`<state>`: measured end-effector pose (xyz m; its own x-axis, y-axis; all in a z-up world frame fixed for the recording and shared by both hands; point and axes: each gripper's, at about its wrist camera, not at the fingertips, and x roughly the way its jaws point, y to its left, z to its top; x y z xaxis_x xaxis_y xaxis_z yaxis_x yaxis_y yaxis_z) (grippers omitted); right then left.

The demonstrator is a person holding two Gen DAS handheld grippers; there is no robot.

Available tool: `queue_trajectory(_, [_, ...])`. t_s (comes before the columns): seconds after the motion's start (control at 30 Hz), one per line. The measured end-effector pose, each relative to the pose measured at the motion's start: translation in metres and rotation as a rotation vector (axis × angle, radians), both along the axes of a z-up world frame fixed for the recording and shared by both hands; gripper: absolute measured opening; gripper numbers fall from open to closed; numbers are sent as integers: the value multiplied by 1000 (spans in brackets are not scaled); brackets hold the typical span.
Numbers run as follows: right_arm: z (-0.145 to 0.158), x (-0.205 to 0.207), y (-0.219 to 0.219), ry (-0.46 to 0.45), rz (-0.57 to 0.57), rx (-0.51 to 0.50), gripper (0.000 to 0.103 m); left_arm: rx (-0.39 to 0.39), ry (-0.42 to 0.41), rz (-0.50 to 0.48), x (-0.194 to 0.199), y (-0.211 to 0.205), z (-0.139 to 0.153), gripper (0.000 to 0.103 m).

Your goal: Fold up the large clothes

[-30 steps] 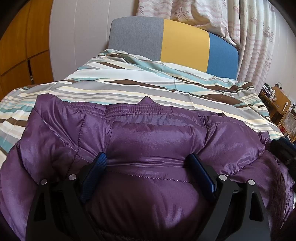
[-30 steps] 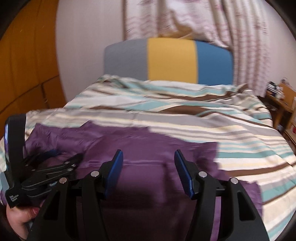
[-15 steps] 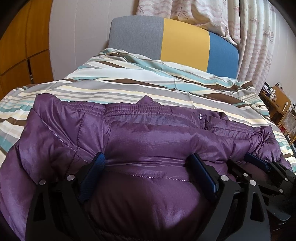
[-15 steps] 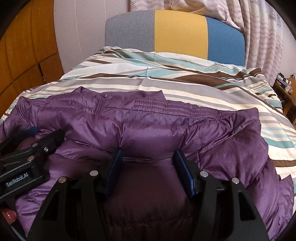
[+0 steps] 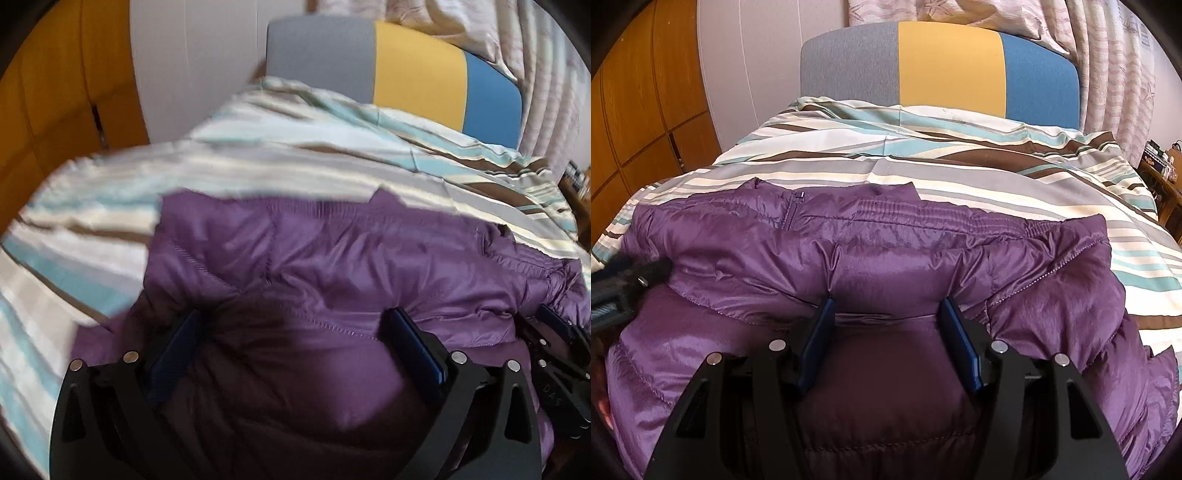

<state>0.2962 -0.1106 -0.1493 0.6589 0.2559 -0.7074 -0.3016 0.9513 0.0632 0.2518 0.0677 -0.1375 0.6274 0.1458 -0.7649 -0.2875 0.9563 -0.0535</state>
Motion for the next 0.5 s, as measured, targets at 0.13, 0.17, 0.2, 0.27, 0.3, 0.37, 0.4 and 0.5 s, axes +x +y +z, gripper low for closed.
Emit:
queue_trajectory(0.13, [0, 0, 0, -2, -2, -2, 61, 35, -21, -4, 0, -6, -8, 100])
queue_trajectory(0.17, [0, 0, 0, -2, -3, -4, 61, 36, -15, -7, 3, -6, -9, 100])
queue_trajectory(0.2, [-1, 0, 1, -1, -4, -5, 61, 33, -9, -9, 5, -6, -11, 100])
queue_trajectory(0.27, [-1, 0, 1, 1, -6, -8, 61, 24, -1, -12, 7, -5, -11, 100])
queue_trajectory(0.3, [-1, 0, 1, 1, -6, -10, 61, 19, -3, -13, 5, -4, -10, 100])
queue_trajectory(0.37, [-1, 0, 2, 0, -6, -13, 61, 16, -5, -14, 3, -4, -8, 100])
queue_trajectory(0.4, [-1, 0, 2, -1, -7, -15, 61, 13, -9, -16, -2, -4, -6, 100])
queue_trajectory(0.5, [0, -1, 2, -6, -8, -19, 62, 2, -26, -26, -16, -4, 0, 100])
